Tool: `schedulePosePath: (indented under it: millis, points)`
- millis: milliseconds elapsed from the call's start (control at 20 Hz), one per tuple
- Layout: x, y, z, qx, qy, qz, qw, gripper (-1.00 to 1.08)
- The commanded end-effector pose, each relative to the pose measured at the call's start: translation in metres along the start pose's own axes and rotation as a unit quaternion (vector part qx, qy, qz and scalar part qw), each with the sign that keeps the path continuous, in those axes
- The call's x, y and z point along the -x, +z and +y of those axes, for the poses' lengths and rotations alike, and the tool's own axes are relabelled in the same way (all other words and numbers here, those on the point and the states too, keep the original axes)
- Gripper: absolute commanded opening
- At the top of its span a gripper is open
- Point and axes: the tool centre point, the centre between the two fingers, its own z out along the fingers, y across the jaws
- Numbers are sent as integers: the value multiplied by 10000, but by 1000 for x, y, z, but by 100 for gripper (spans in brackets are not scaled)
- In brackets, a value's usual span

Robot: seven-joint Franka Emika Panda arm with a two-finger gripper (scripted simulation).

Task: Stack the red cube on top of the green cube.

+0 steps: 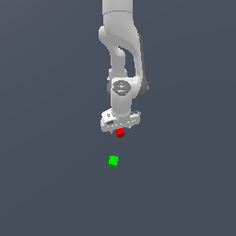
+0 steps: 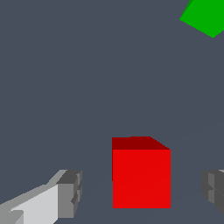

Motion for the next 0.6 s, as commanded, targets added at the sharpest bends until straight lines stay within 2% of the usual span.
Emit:
schedulePosePath:
  millis: [0,400,450,550]
  points:
    - [1,12,0,0,-3,-3,10000,100]
    - [0,30,0,1,-8,-1,10000,100]
    - [0,30,0,1,-8,-1,10000,-100]
    - [0,30,0,1,-8,-1,10000,-100]
